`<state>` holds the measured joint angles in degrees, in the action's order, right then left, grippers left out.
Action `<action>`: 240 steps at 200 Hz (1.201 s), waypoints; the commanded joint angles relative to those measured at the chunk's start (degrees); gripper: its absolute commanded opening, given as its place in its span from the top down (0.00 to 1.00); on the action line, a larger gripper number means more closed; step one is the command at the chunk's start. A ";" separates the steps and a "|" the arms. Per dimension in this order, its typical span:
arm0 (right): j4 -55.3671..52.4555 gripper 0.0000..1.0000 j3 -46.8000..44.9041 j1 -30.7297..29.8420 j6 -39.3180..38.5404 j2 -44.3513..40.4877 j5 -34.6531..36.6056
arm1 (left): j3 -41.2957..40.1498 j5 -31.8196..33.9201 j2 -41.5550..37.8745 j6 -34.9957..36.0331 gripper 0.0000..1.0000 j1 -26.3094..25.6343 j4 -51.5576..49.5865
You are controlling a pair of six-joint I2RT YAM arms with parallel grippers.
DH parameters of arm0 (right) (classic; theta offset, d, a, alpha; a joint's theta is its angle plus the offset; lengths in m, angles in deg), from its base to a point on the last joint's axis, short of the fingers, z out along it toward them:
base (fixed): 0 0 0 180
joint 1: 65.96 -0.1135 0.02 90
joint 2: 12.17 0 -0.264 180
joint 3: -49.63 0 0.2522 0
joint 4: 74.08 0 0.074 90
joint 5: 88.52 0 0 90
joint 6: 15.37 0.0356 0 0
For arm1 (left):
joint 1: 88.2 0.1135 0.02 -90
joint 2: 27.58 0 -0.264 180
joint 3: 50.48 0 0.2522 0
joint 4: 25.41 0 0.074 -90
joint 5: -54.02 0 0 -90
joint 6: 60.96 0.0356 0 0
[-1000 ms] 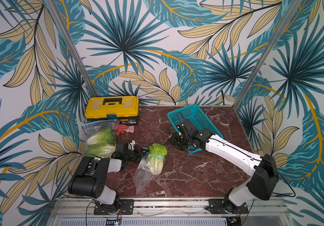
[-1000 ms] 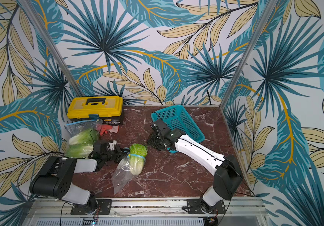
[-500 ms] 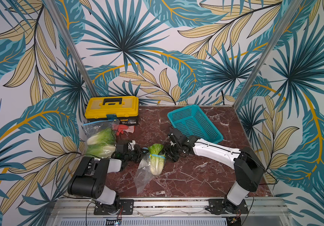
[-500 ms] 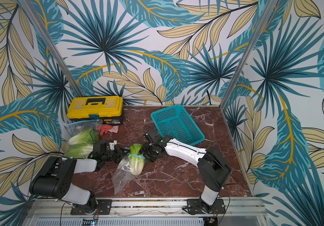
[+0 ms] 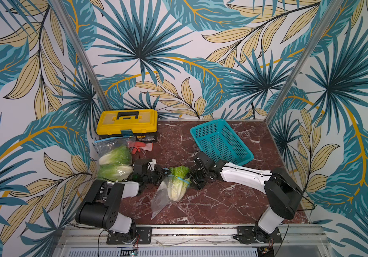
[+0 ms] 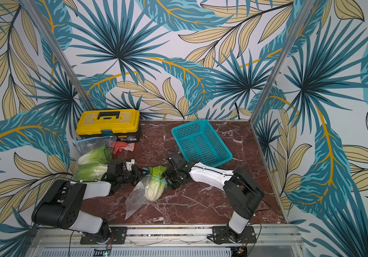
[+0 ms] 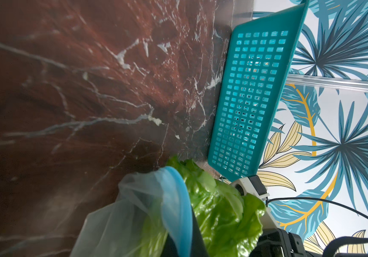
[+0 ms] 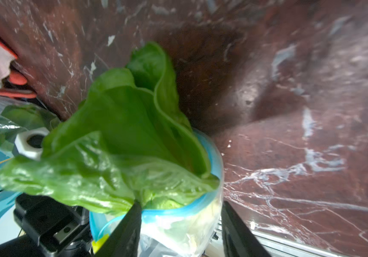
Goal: Put the chinese cabbages into a zipper bag and zip it
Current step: Place the Chinese cabbage in the zipper food storage bag.
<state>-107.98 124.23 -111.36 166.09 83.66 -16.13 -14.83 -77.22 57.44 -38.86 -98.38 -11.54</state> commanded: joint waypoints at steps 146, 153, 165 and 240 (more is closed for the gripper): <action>9.44 0.50 -2.57 -5.22 12.47 3.21 2.52 | -0.97 2.51 -1.78 0.57 1.00 -2.30 0.05; 10.76 0.52 -3.00 -5.38 13.59 3.02 3.18 | -1.06 2.51 -1.98 0.47 1.00 -2.38 0.04; 14.03 0.54 -4.21 -5.75 16.04 2.46 4.50 | -1.28 2.51 -2.32 0.41 1.00 -2.44 -0.03; 25.59 0.52 -5.65 -9.00 29.29 2.63 7.89 | -2.08 4.13 -5.94 -0.94 1.00 -3.96 0.03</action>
<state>-90.25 119.35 -119.52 189.30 85.70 -10.44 -15.60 -72.82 52.65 -39.54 -101.04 -11.54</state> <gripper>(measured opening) 0.479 0.046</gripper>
